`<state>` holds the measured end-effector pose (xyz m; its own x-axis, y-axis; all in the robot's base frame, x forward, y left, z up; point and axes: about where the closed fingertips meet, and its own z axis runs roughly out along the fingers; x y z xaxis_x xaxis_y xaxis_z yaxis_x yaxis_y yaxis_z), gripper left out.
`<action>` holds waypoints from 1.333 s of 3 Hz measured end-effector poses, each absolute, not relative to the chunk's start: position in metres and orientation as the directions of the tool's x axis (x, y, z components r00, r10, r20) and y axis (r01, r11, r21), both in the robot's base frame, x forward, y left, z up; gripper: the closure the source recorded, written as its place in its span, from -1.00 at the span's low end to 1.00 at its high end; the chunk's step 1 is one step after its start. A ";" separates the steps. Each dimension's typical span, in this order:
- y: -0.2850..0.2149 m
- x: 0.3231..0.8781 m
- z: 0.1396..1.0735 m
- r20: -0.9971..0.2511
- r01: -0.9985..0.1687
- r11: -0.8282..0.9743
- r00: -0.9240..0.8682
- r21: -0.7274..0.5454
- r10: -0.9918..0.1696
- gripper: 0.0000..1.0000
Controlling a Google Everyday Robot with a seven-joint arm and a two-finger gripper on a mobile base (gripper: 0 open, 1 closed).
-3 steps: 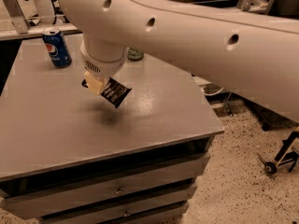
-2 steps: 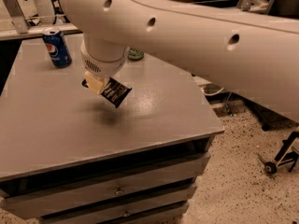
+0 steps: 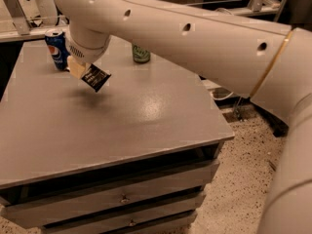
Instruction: Move rxbar chocolate near pepsi can
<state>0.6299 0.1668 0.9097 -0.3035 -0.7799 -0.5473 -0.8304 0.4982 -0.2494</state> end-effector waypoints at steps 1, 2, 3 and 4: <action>0.201 0.668 0.881 -0.584 -0.837 0.509 -0.315 -0.202 -0.748 1.00; 0.215 0.690 0.863 -0.594 -0.833 0.521 -0.327 -0.186 -0.735 1.00; 0.222 0.711 0.854 -0.601 -0.821 0.539 -0.338 -0.188 -0.724 0.66; 0.225 0.723 0.851 -0.605 -0.811 0.552 -0.344 -0.194 -0.718 0.20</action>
Offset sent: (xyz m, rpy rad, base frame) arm 0.0884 0.0649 -0.0663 0.0975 0.0362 -0.0220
